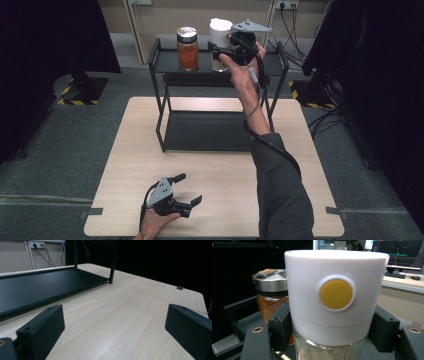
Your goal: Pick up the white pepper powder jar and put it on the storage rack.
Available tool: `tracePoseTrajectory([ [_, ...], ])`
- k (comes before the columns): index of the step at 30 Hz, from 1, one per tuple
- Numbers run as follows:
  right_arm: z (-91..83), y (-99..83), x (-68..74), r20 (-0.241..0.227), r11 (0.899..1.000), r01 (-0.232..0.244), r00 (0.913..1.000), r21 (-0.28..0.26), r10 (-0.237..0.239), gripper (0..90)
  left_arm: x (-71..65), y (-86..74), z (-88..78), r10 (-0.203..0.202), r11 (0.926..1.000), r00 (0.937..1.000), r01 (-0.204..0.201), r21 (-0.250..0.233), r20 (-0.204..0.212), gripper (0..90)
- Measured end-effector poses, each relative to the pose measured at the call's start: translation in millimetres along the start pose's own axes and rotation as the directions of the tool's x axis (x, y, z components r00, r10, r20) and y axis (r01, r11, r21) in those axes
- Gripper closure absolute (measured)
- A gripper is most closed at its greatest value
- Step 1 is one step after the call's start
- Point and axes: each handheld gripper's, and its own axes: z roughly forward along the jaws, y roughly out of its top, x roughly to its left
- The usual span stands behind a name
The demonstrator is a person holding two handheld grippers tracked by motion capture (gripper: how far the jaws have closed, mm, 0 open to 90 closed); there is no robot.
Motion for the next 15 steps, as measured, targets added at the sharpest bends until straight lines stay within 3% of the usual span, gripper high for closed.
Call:
tracePoseTrajectory([
  [15,12.3,-7.2,-1.5,0.052,1.0,-0.001,0.9987,-0.009,0.001,30.7,-0.4,0.1,-1.1,0.003,1.0,1.0,-0.003,-0.005,-0.002,2.1],
])
